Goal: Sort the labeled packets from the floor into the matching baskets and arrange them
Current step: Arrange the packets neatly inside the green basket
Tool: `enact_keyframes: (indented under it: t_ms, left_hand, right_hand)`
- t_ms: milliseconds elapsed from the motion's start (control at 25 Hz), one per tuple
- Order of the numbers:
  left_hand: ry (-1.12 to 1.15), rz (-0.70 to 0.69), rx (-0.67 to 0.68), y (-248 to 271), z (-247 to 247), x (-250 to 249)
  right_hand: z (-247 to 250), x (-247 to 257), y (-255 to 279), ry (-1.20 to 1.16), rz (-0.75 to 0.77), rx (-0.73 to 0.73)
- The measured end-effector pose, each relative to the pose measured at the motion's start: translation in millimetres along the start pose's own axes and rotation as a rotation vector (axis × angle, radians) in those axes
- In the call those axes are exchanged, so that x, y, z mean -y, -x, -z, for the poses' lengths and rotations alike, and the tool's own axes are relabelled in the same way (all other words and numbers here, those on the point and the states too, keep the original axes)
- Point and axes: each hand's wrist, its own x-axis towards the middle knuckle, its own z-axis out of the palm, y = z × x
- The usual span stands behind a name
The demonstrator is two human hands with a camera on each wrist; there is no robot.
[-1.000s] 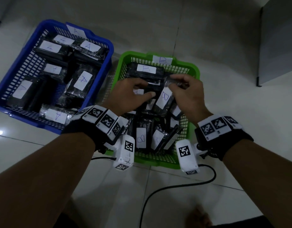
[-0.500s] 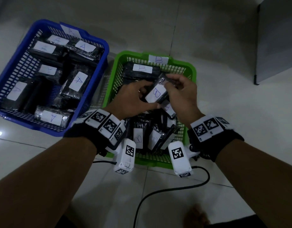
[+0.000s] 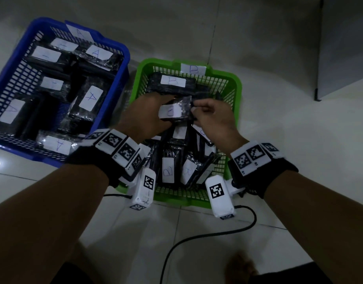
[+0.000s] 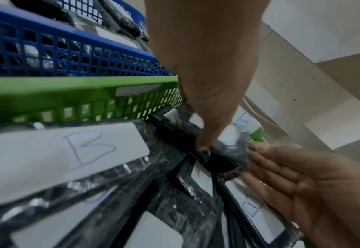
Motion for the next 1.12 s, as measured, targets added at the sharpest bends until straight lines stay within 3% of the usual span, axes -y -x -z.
enact_keyframes:
  t_ms: [160, 280, 600, 920, 1120]
  left_hand:
    - [-0.157, 0.044, 0.002, 4.7, -2.0, 5.8]
    - [-0.248, 0.099, 0.013, 6.9, -11.7, 3.0]
    - [-0.061, 0.113, 0.012, 12.0, -15.1, 8.6]
    - [-0.048, 0.133, -0.057, 10.1, -14.4, 5.6]
    - [0.012, 0.100, -0.071, 11.7, -11.4, 10.3]
  right_hand:
    - [9.2, -8.8, 0.2, 0.513, 0.267, 0.035]
    - [13.7, -13.2, 1.4, 0.776, 0.310, 0.062]
    - [14.4, -20.0, 6.1, 0.945, 0.285, 0.146]
    - [10.0, -23.2, 8.0, 0.781, 0.232, 0.151]
    - [8.5, -0.1, 15.8, 0.334, 0.169, -0.023]
